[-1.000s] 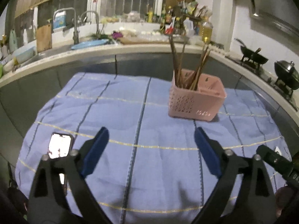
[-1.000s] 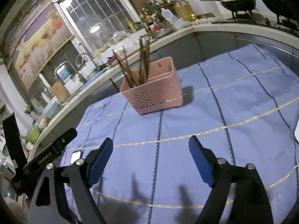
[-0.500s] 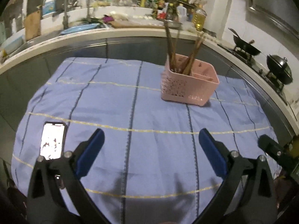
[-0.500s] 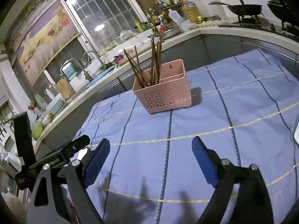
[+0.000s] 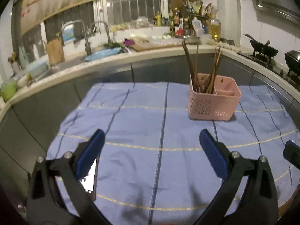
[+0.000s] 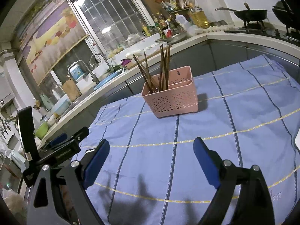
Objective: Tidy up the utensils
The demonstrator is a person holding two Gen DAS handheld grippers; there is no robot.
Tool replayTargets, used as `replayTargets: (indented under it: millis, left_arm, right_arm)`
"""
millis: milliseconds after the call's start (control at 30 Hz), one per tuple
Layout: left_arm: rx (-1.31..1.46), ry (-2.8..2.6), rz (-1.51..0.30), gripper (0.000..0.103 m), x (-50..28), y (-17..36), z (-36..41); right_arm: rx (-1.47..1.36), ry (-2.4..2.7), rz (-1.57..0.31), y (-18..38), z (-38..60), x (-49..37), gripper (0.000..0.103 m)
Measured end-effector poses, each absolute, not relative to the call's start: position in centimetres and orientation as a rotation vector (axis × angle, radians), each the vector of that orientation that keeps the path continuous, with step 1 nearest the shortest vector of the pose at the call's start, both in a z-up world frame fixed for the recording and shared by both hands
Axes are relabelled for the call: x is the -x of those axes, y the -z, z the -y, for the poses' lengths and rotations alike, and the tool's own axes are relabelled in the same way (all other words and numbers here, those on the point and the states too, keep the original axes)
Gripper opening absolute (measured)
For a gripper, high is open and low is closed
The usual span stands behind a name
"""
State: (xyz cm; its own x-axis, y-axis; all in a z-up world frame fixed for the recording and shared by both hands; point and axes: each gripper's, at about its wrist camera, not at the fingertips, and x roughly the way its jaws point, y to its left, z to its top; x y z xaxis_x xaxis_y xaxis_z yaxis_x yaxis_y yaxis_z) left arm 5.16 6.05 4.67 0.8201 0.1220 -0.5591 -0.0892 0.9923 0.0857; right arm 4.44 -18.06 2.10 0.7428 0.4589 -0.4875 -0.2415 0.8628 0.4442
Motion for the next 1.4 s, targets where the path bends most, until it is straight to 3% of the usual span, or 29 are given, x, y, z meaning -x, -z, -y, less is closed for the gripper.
replayTargets:
  millis: [1400]
  left_arm:
    - [-0.09, -0.07, -0.443, 0.097, -2.0, -8.7, -3.0]
  right_arm:
    - [-0.34, -0.431, -0.528, -5.7, 18.3, -1.9, 0.091]
